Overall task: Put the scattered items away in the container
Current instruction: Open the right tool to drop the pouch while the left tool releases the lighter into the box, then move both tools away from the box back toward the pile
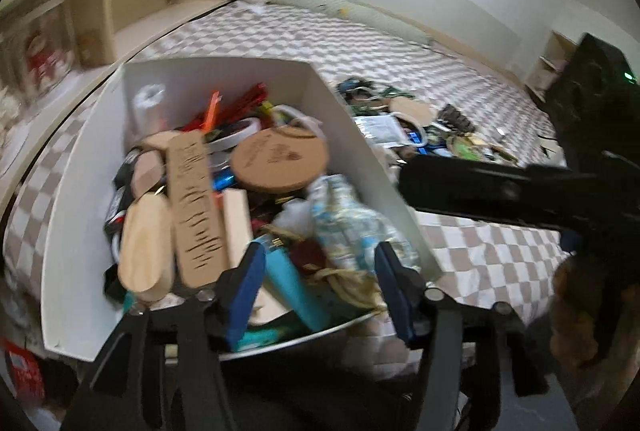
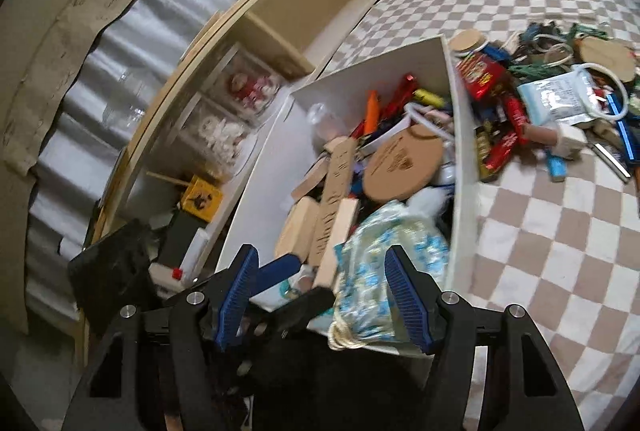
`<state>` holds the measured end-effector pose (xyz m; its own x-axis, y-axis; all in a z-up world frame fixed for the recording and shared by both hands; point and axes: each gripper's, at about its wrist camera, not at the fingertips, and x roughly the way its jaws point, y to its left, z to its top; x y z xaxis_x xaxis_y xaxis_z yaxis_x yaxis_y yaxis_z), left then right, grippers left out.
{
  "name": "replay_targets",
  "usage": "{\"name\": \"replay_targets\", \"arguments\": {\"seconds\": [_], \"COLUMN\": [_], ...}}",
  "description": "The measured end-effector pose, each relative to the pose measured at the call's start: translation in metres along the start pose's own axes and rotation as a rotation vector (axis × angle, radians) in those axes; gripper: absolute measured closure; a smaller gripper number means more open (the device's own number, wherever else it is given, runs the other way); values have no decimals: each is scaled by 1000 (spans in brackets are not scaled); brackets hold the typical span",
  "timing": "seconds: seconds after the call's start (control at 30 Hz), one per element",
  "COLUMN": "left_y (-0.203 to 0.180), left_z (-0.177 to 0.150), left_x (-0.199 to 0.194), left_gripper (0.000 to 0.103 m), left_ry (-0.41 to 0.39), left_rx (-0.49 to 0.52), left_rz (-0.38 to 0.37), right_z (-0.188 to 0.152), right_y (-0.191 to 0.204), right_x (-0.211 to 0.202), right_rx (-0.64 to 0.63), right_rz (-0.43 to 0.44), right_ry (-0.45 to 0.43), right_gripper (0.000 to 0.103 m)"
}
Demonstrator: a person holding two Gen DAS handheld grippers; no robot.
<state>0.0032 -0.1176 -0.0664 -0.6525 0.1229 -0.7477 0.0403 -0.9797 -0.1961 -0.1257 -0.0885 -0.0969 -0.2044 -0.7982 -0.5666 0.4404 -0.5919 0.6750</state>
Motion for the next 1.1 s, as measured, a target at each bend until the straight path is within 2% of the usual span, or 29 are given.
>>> {"name": "replay_targets", "arguments": {"seconds": [0.1, 0.2, 0.27, 0.47, 0.6, 0.77, 0.93, 0.97, 1.07, 1.1], "left_y": [-11, -16, -17, -11, -2, -5, -11, -12, -15, -15], "left_z": [6, 13, 16, 20, 18, 17, 17, 17, 18, 18], "left_x": [11, 29, 37, 57, 68, 59, 44, 41, 30, 27], "left_gripper": [38, 38, 38, 38, 38, 37, 29, 27, 7, 3], "left_ry": [43, 110, 130, 176, 212, 181, 126, 113, 60, 42], "left_rx": [63, 104, 126, 173, 150, 120, 96, 90, 72, 66], "left_rz": [25, 97, 151, 236, 234, 206, 173, 166, 157, 158], "right_z": [2, 4, 5, 4, 4, 3, 3, 3, 2, 2], "right_y": [-5, -6, -8, -12, -17, -22, -22, -22, -20, -19], "right_x": [-9, -15, -18, -22, -23, -24, -27, -28, -30, -31], "right_rx": [17, 16, 13, 19, 33, 43, 37, 32, 13, 5], "right_rz": [1, -9, -12, -10, -8, -7, 0, 2, -20, -35], "right_ry": [-31, -49, -57, -61, -59, -60, -71, -72, -76, -83], "right_gripper": [36, 36, 36, 36, 36, 36, 36, 36, 35, 25]}}
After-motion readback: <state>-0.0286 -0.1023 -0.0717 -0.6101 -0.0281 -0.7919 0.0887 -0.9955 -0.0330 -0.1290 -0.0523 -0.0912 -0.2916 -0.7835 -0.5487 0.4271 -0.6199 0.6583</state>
